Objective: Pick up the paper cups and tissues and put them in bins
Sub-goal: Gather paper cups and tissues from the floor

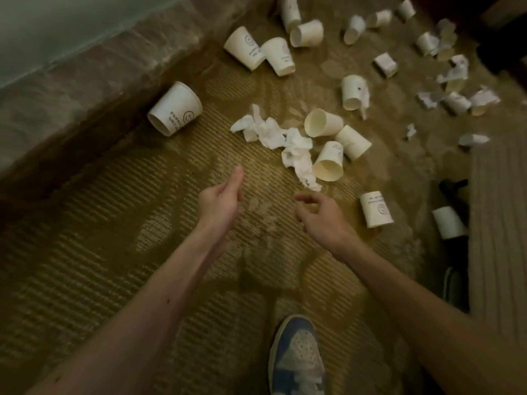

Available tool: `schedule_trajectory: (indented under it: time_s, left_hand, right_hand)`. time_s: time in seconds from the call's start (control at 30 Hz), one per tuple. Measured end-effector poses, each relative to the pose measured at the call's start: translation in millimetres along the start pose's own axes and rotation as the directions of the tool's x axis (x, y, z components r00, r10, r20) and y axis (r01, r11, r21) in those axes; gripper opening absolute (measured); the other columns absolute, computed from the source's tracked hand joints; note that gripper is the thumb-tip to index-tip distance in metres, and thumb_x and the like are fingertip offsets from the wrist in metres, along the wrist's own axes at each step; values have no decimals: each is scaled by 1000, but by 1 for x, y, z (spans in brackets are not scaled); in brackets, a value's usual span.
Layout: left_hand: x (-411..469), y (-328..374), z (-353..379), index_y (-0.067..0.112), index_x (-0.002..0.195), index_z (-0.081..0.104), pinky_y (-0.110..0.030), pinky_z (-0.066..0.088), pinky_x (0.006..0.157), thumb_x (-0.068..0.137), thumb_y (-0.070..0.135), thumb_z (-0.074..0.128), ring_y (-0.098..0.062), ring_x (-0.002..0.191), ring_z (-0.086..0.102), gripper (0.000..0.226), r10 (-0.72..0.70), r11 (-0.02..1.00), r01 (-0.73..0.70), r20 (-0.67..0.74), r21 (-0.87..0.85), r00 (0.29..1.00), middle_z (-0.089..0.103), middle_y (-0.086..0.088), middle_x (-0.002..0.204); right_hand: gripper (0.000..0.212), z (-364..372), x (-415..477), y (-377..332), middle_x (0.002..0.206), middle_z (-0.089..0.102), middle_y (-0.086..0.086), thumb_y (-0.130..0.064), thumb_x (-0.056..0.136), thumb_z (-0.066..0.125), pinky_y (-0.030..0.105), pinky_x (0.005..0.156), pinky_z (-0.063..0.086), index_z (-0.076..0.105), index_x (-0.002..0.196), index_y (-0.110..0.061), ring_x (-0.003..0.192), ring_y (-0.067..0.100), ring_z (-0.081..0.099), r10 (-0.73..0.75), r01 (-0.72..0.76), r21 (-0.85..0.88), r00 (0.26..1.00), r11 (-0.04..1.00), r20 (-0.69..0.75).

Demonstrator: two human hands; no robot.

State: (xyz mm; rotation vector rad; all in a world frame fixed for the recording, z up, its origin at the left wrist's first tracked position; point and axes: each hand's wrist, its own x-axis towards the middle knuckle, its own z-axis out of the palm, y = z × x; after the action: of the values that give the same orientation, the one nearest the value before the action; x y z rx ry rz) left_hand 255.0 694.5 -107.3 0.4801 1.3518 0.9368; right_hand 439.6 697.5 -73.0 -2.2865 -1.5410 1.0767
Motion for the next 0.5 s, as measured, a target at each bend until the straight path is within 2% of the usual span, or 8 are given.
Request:
schedule_trajectory:
  time_s: [0.07, 0.1, 0.17, 0.27, 0.33, 0.4, 0.47, 0.5]
  left_hand:
    - [5, 2, 10, 24, 49, 44, -23, 54, 50, 93, 60, 48, -7, 46, 34, 57, 11, 1000, -11, -8, 8, 1000, 38, 14, 46]
    - [7, 3, 17, 24, 45, 41, -26, 50, 49, 94, 59, 45, -8, 46, 32, 61, 22, 1000, -22, -16, 21, 1000, 37, 13, 46]
    - [13, 3, 35, 24, 40, 38, -25, 30, 45, 98, 54, 40, -10, 44, 27, 64, 32, 998, -31, -25, 45, 999, 32, 10, 47]
    - [22, -4, 56, 24, 43, 38, -20, 23, 37, 101, 40, 36, -10, 40, 24, 61, -17, 1000, 17, -37, -2, 999, 30, 10, 44]
    - [24, -10, 64, 22, 55, 46, -20, 20, 34, 102, 32, 33, -9, 38, 23, 50, -83, 993, 80, -37, -83, 996, 30, 10, 42]
    - [23, -17, 69, 13, 76, 56, -17, 18, 34, 104, 29, 33, -6, 34, 23, 39, -135, 983, 131, -27, -131, 990, 30, 9, 43]
    - [20, -21, 70, 8, 100, 60, -17, 22, 34, 105, 22, 35, -5, 35, 29, 29, -132, 985, 127, -36, -113, 991, 40, 6, 50]
    - [18, -22, 70, 8, 108, 59, -17, 26, 35, 106, 18, 36, -5, 37, 35, 25, -121, 988, 116, -48, -101, 992, 47, 3, 56]
  right_hand:
    - [36, -6, 30, 13, 135, 52, 3, -22, 93, 60, 43, 98, 50, 58, 128, -26, 109, 18, 56, -46, 45, -64, 999, 997, -18]
    - [38, -9, 44, 17, 139, 48, 5, -23, 92, 61, 43, 100, 48, 57, 130, -26, 112, 18, 54, -69, 67, -103, 998, 992, -16]
    - [43, -12, 68, 27, 151, 36, 6, -26, 92, 61, 43, 111, 37, 54, 134, -28, 131, 21, 43, -101, 103, -167, 995, 981, 19]
    - [52, -8, 94, 38, 160, 21, 0, -29, 94, 59, 42, 117, 24, 45, 143, -31, 145, 23, 24, -174, 183, -175, 982, 967, 68]
    - [55, -5, 107, 41, 161, 19, 0, -30, 95, 57, 41, 117, 21, 40, 147, -30, 146, 22, 21, -203, 213, -173, 976, 962, 79]
    - [53, -3, 116, 43, 158, 27, 1, -31, 95, 55, 39, 116, 22, 43, 146, -24, 144, 22, 26, -219, 228, -179, 974, 957, 64]
    - [43, -2, 121, 42, 147, 44, 3, -28, 95, 54, 37, 110, 33, 54, 137, -18, 133, 22, 41, -247, 244, -167, 969, 955, 3]
    - [35, -1, 122, 41, 135, 55, 4, -27, 95, 54, 37, 102, 42, 62, 127, -16, 120, 20, 51, -268, 260, -146, 963, 955, -39]
